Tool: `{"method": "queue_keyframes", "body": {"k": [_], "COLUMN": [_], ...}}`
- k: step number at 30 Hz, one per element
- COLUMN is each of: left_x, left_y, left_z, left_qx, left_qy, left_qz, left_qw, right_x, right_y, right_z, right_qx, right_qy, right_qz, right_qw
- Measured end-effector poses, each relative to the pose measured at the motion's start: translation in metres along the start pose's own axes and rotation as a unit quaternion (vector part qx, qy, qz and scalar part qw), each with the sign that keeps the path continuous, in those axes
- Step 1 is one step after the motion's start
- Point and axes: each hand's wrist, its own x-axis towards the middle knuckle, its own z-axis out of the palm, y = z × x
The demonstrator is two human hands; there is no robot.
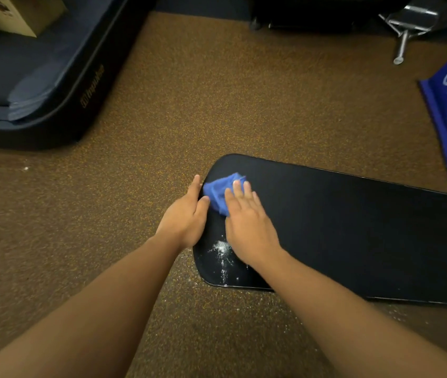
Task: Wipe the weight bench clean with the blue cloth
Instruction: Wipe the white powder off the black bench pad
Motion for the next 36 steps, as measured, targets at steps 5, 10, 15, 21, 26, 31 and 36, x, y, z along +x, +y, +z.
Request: {"method": "queue_keyframes", "body": {"k": [5, 10, 15, 21, 26, 31, 36], "left_x": [-0.001, 0.0, 0.003, 0.005, 0.003, 0.003, 0.005], "left_y": [0.0, -0.001, -0.001, 0.001, 0.007, 0.004, 0.003], "left_z": [-0.002, -0.004, -0.006, -0.008, -0.009, -0.012, -0.011], "left_qx": [0.008, -0.005, -0.049, -0.03, -0.014, -0.034, -0.1], "left_qy": [-0.011, -0.025, -0.036, 0.003, 0.01, -0.019, -0.007], "left_qz": [0.004, 0.003, -0.01, -0.007, 0.009, 0.013, -0.017], "left_qw": [1.0, 1.0, 0.998, 1.0, 1.0, 0.999, 0.995], "right_x": [-0.019, 0.041, 0.066, 0.014, -0.026, 0.033, 0.069], "right_y": [0.038, 0.07, 0.015, -0.024, 0.006, 0.04, 0.0], "right_z": [-0.013, -0.042, -0.018, 0.005, -0.003, -0.027, -0.014], "right_qx": [-0.053, -0.033, 0.003, 0.025, 0.005, -0.01, 0.009], "right_qy": [-0.019, -0.01, 0.007, -0.004, -0.036, 0.015, 0.011], "right_qz": [0.003, 0.229, 0.179, 0.01, -0.03, 0.158, 0.138], "right_qw": [0.998, 0.973, 0.984, 1.0, 0.999, 0.987, 0.99]}}
